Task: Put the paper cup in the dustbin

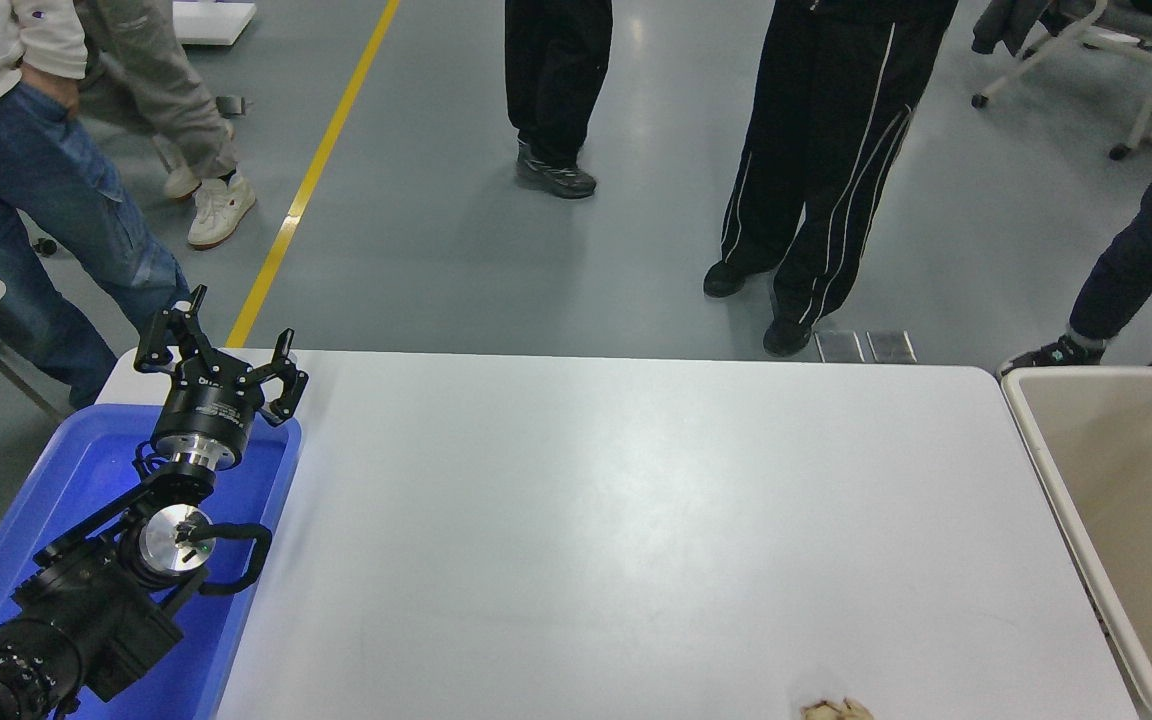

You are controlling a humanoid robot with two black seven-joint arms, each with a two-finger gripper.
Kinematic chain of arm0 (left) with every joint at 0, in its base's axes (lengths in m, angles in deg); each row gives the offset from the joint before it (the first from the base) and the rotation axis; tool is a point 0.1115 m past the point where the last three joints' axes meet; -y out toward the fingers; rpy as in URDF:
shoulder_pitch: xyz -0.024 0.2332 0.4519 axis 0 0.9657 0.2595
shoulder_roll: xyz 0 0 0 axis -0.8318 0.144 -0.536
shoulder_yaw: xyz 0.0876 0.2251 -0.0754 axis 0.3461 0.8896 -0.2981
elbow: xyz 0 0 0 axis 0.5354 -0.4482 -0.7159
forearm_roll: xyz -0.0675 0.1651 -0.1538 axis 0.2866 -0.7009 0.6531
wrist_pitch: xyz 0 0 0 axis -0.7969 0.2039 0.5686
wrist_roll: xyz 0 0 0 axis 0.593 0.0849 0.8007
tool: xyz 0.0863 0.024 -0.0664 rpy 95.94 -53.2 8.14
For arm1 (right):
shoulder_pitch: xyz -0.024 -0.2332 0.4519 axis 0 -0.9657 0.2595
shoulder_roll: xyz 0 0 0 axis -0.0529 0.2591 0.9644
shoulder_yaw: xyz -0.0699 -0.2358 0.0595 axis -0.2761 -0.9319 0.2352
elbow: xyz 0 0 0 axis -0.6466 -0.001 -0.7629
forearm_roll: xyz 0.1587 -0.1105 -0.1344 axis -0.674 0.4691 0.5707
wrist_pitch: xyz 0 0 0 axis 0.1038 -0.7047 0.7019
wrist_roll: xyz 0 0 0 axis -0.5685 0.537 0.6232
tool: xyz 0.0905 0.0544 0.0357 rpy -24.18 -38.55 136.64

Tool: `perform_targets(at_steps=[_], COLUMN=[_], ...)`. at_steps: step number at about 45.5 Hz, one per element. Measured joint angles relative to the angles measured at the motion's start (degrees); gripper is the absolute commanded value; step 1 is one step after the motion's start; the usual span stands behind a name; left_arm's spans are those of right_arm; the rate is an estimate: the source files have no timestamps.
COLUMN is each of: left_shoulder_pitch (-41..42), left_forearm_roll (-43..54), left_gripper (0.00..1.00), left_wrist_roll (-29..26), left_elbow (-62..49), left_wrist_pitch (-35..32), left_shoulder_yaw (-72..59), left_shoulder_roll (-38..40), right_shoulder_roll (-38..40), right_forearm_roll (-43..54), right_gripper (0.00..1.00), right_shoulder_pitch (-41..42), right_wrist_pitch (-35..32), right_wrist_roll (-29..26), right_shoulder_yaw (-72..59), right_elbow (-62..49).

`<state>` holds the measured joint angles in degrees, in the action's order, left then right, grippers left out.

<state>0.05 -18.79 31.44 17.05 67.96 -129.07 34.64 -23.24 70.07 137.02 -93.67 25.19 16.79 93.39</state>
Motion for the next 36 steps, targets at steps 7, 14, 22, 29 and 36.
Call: perform_targets(at_steps=[7, 14, 22, 29, 36], left_shoulder_pitch=[0.00, 0.00, 0.00, 0.00, 0.00], left_forearm_roll=[0.00, 0.00, -0.01, -0.01, -0.01], left_gripper=[1.00, 1.00, 1.00, 1.00, 1.00], left_wrist_roll=[0.00, 0.00, 0.00, 0.00, 0.00], left_elbow=[0.00, 0.00, 0.00, 0.00, 0.00], left_wrist_pitch=[0.00, 0.00, 0.00, 0.00, 0.00], left_shoulder_yaw=[0.00, 0.00, 0.00, 0.00, 0.00], left_shoulder_roll=[0.00, -0.01, 0.00, 0.00, 0.00], right_shoulder_roll=[-4.57, -10.26, -16.67, -20.47, -22.66], right_forearm_roll=[-1.50, -2.23, -2.60, -2.88, -3.08], right_gripper=[0.00, 0.00, 0.00, 0.00, 0.00], right_shoulder_pitch=[-2.74, -5.16, -7.88, -10.05, -11.77], right_wrist_pitch=[0.32, 1.45, 3.97, 6.03, 7.50], right_wrist_roll=[-5.92, -10.77, -14.71, -16.44, -17.28], right_shoulder_yaw=[3.54, 6.23, 8.08, 8.78, 9.39], right_elbow=[-3.63, -6.37, -7.85, -8.46, -8.80])
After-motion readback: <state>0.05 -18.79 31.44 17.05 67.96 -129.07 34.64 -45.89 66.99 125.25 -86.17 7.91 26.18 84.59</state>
